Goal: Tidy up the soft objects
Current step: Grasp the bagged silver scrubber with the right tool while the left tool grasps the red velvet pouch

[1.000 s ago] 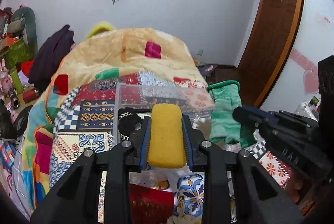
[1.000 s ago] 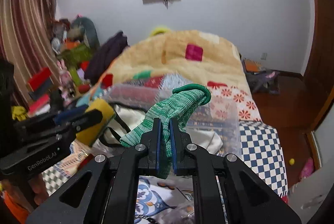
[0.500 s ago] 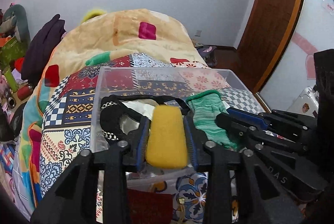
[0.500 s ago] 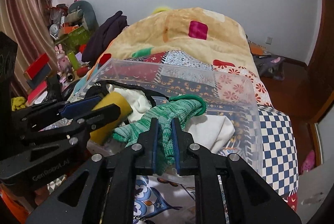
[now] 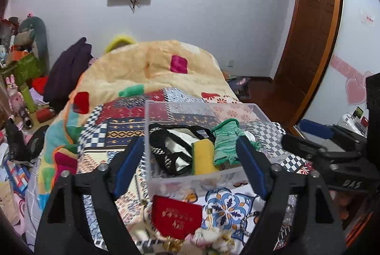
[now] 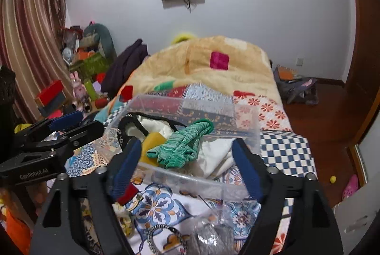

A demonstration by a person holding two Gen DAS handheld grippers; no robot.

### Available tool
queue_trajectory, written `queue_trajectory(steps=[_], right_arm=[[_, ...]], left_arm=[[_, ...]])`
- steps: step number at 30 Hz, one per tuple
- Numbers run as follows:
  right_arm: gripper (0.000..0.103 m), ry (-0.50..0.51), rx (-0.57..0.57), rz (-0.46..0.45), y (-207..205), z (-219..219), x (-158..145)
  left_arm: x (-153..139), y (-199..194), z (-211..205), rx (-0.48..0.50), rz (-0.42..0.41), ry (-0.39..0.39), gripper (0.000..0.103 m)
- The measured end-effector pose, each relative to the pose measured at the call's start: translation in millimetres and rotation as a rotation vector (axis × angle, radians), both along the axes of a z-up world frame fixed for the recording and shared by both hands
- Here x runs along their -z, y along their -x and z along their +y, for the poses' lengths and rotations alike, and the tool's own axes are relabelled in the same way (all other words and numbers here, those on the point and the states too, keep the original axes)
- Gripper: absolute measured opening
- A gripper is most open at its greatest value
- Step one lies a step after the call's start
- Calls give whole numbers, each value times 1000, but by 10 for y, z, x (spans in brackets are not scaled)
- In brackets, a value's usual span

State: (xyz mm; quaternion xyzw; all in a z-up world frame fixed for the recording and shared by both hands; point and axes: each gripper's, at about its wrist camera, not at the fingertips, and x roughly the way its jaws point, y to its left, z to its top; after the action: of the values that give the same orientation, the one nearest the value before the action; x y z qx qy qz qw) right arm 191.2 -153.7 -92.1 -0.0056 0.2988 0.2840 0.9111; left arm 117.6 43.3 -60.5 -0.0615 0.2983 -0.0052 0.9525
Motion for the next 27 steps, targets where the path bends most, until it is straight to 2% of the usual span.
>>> queue_trajectory(steps=[3,8,20,22,24,25,27], right_arm=[[86,3,9,-16,117,-75,-17],[89,31,25,0,215,-171,93],[89,72,63,213,130,-389,751],[88,81,47,236,135,-375,832],[78,92,33,256,128,-349,915],[74,98,25,266,120,-328,941],[56,110,10,291,107,-292,988]], left_arm=[[-31,158,17,-24,-16,-31,93],[56,303,31,-49,-3,-59,96],[763,202,85,-99,184,-31,96],[842,180,112,-111,201,-21,92],[903,146,127,-117,220,-21,81],[930,134,135,-115,228,-16,78],[988,114,151,-108,243,7,69]])
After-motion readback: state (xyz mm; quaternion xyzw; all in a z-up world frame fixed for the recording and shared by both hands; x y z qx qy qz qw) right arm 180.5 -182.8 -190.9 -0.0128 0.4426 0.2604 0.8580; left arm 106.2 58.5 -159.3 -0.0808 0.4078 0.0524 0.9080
